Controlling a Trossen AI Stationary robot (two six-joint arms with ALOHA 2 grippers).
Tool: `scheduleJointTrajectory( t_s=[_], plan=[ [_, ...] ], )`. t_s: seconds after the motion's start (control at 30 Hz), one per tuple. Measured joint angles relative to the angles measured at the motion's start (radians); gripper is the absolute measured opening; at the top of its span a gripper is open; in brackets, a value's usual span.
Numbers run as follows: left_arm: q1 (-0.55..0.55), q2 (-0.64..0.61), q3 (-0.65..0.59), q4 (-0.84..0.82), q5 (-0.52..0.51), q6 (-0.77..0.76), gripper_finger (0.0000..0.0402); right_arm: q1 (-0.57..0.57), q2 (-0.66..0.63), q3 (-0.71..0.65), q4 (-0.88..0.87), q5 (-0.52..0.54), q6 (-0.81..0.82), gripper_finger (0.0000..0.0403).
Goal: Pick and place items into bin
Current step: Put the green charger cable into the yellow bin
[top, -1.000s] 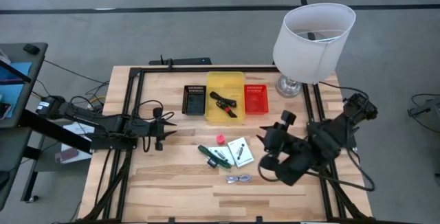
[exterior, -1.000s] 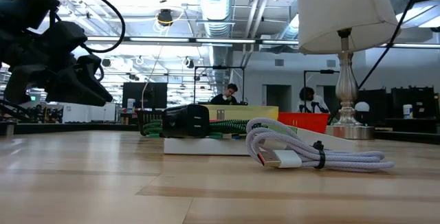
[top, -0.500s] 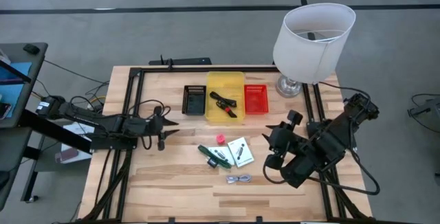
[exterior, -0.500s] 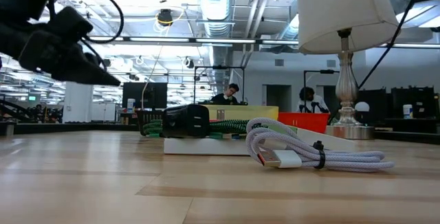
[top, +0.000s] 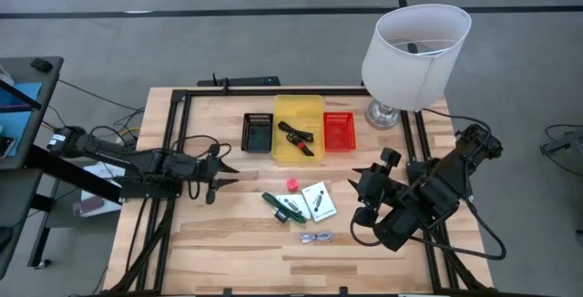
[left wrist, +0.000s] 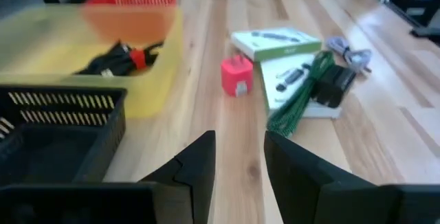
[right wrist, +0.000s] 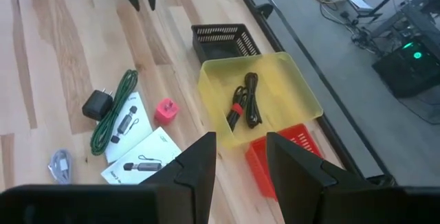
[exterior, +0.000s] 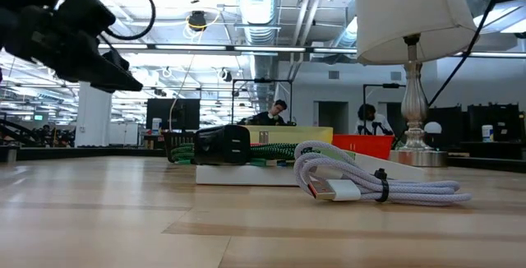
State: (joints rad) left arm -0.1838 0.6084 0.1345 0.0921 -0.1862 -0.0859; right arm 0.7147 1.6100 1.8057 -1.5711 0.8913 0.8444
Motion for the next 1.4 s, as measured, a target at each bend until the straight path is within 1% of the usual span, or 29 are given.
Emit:
scheduleJointTrajectory(
  t_s=[0.13,0.23,0.33,0.47,0.53,0.67,0.8,0.93,1.1,1.4],
  plan=[
    [-0.007,0.063,0.111,-0.124,0.057,-0.004,0.0122,0.005,0.000,0.000,0.000,0.000,-0.005,0.0123],
    [-0.015,0.131,0.203,-0.242,0.068,-0.004,0.0140,0.006,0.000,0.000,0.000,-0.001,-0.004,0.0122],
    [-0.026,0.223,0.281,-0.301,0.079,-0.010,0.0164,0.006,0.000,0.000,0.000,-0.004,0.001,0.0123],
    [-0.043,0.369,0.385,-0.373,0.132,-0.001,0.0190,0.006,0.000,0.000,0.000,-0.012,0.001,0.0122],
    [-0.053,0.451,0.441,-0.423,0.133,0.022,0.0196,0.006,0.000,0.000,0.000,-0.023,0.001,0.0123],
    [-0.069,0.597,0.537,-0.509,0.101,0.091,0.0200,0.008,0.000,0.000,0.000,-0.046,0.002,0.0122],
    [-0.085,0.705,0.607,-0.528,0.096,0.159,0.0201,0.022,0.000,0.000,0.000,-0.056,0.003,0.0122],
    [-0.098,0.771,0.666,-0.534,0.072,0.230,0.0201,0.044,0.000,0.000,0.000,-0.056,0.003,0.0123],
    [-0.098,0.817,0.732,-0.554,0.046,0.304,0.0201,0.071,0.000,0.000,0.000,-0.056,0.003,0.0123],
    [-0.096,0.938,0.821,-0.606,0.042,0.359,0.0202,0.091,0.000,0.000,0.000,-0.056,0.021,0.0123]
  ],
)
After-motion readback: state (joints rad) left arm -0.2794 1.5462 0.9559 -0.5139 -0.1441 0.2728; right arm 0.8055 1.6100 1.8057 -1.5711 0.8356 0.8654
